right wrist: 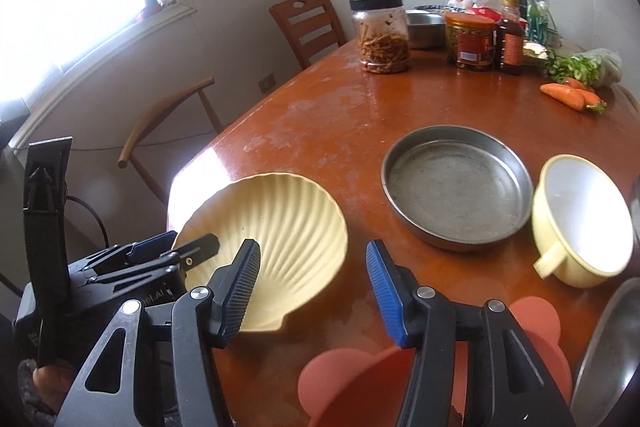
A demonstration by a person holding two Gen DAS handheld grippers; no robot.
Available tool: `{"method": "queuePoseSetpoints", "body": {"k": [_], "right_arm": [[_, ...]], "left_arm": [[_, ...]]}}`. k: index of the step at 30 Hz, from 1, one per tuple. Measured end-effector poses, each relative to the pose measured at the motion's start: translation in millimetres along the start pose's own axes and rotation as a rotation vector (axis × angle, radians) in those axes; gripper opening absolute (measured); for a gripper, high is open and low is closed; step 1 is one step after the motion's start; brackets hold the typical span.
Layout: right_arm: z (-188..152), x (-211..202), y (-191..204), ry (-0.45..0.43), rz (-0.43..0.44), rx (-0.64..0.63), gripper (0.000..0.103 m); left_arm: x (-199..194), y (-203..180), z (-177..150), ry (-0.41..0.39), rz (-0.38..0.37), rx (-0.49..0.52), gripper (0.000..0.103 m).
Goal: Organize plates and bowls
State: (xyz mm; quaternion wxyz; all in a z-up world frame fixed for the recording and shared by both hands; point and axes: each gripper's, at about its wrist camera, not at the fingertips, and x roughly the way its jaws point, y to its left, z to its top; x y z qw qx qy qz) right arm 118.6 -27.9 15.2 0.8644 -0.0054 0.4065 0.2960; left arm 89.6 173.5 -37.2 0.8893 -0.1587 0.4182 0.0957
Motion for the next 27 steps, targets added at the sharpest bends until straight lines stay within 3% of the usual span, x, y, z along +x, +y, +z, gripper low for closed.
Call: {"method": "queuePoseSetpoints", "body": {"k": [11, 16, 27], "right_arm": [[-5.8, -40.8, -10.3, -0.079, -0.024, 0.037, 0.058], [-7.7, -66.4, -9.6, -0.131, -0.045, 0.027, 0.064], [-24.2, -128.7, -27.9, -0.221, -0.101, 0.059, 0.065]], "left_arm": [[-48.2, -9.5, -0.1, -0.11, -0.008, 0.017, 0.064], [-60.6, -30.1, -5.9, -0.119, -0.042, 0.07, 0.065], [-89.5, -72.8, -21.9, -0.154, -0.1, 0.161, 0.067]]}}
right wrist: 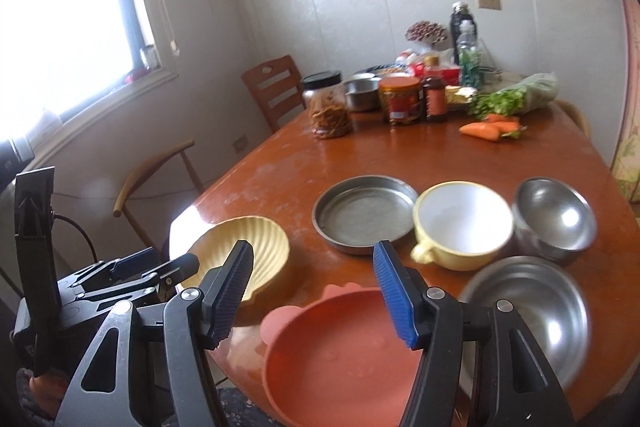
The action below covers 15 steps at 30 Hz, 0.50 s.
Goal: Organize plates and bowls
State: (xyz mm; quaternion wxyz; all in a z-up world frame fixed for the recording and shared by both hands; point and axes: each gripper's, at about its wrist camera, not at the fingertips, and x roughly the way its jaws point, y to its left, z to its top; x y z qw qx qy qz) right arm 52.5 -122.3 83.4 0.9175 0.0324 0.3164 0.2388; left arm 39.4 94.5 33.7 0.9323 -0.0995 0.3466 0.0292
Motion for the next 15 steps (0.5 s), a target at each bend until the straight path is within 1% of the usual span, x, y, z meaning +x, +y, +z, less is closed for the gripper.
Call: {"method": "queuePoseSetpoints", "body": {"k": [3, 8, 10, 13, 15], "right_arm": [[-4.4, -11.4, -8.8, -0.011, -0.032, 0.009, 0.065], [-12.7, -29.4, -25.2, -0.029, -0.06, 0.038, 0.065], [-14.1, -34.0, -28.7, -0.034, -0.072, 0.038, 0.065], [-18.2, -44.0, -32.9, -0.053, -0.091, 0.039, 0.065], [-22.0, -48.2, -34.4, -0.059, -0.112, 0.036, 0.065]], "left_arm": [[-3.1, -10.3, 0.1, -0.011, -0.004, 0.025, 0.067], [-4.5, -24.0, 4.7, -0.033, -0.024, 0.045, 0.067], [-6.1, -31.9, 13.4, -0.058, -0.03, 0.065, 0.067], [-5.8, -45.8, 36.2, -0.116, -0.067, 0.097, 0.067], [-2.6, -55.9, 49.1, -0.126, -0.078, 0.121, 0.067]]}}
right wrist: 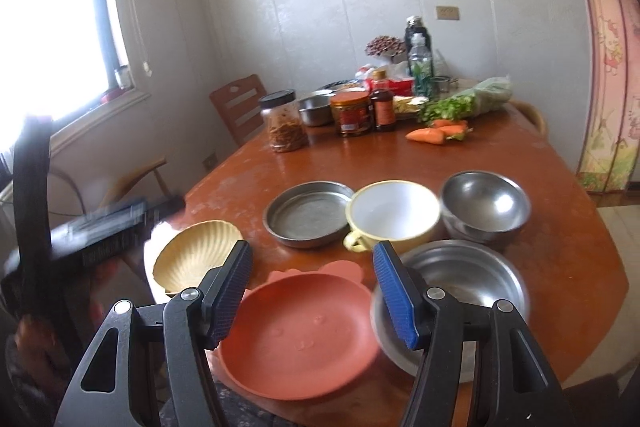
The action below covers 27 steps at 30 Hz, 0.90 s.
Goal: Organize plates and bowls
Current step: 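Move the left tool to the rim of the orange bear-face plate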
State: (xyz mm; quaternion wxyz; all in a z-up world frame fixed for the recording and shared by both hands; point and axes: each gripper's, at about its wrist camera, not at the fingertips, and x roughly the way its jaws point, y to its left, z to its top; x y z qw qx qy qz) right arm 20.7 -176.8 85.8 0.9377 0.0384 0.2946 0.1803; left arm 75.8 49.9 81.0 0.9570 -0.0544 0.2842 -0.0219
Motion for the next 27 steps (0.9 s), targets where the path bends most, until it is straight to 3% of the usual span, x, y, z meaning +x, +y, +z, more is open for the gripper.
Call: {"method": "queuePoseSetpoints", "body": {"k": [4, 9, 12, 15, 27], "right_arm": [[-9.6, -4.7, -5.5, 0.013, -0.026, -0.004, 0.065], [-13.8, -7.6, -16.8, 0.031, -0.015, 0.038, 0.065], [-14.1, -14.6, -19.9, 0.019, -0.017, 0.048, 0.069], [-17.7, -18.6, -22.0, 0.018, -0.018, 0.054, 0.07], [-53.2, -13.7, -13.5, 0.097, 0.016, 0.062, 0.07]], "left_arm": [[7.9, -20.3, 20.6, -0.027, -0.045, 0.039, 0.067], [20.0, -48.5, 44.3, -0.006, -0.13, 0.079, 0.067], [19.2, -61.0, 47.7, -0.021, -0.102, 0.104, 0.067], [18.7, -65.1, 35.6, 0.026, -0.14, 0.097, 0.067], [12.2, -56.8, -28.2, 0.135, -0.107, 0.103, 0.067]]}}
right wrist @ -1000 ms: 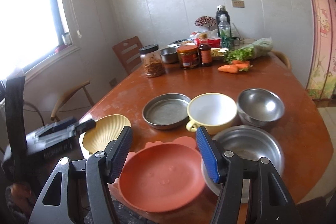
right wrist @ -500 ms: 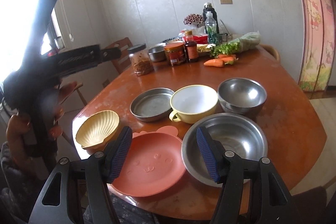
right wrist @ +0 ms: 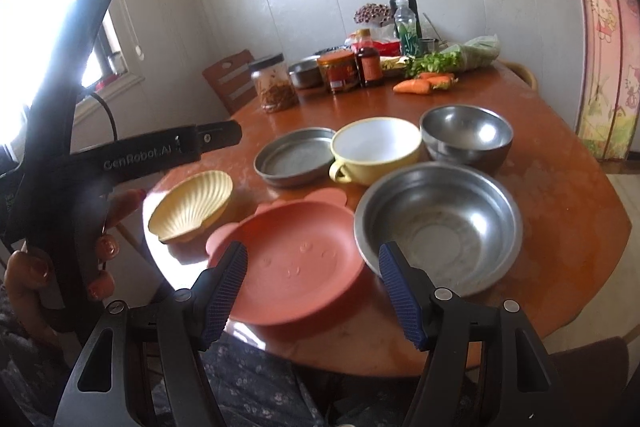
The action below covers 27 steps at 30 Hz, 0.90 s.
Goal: Organize plates and bowls
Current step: 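Move the left tool to the rim of the orange bear-face plate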
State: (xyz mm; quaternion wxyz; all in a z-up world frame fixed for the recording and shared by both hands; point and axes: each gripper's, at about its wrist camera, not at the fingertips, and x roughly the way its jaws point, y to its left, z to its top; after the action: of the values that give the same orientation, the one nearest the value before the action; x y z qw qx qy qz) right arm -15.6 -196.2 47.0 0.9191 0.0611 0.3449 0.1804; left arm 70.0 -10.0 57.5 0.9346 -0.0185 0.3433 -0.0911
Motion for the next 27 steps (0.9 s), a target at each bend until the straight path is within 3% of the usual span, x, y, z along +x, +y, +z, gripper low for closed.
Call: {"method": "queuePoseSetpoints", "body": {"k": [4, 14, 19, 27], "right_arm": [[-8.9, 4.5, -1.8, 0.027, 0.065, 0.047, 0.07], [-19.9, 23.7, 0.8, 0.082, 0.022, 0.041, 0.07], [-22.5, 35.8, -4.7, 0.091, 0.034, 0.044, 0.053], [-24.8, 54.1, -13.8, 0.079, -0.006, 0.042, 0.049]], "left_arm": [[0.0, 8.6, -12.6, 0.028, 0.018, -0.01, 0.067], [4.8, 18.1, -53.2, 0.114, 0.072, -0.039, 0.069], [17.4, 15.6, -64.8, 0.169, 0.06, -0.036, 0.069], [38.5, 25.8, -72.8, 0.212, 0.078, -0.067, 0.069]]}}
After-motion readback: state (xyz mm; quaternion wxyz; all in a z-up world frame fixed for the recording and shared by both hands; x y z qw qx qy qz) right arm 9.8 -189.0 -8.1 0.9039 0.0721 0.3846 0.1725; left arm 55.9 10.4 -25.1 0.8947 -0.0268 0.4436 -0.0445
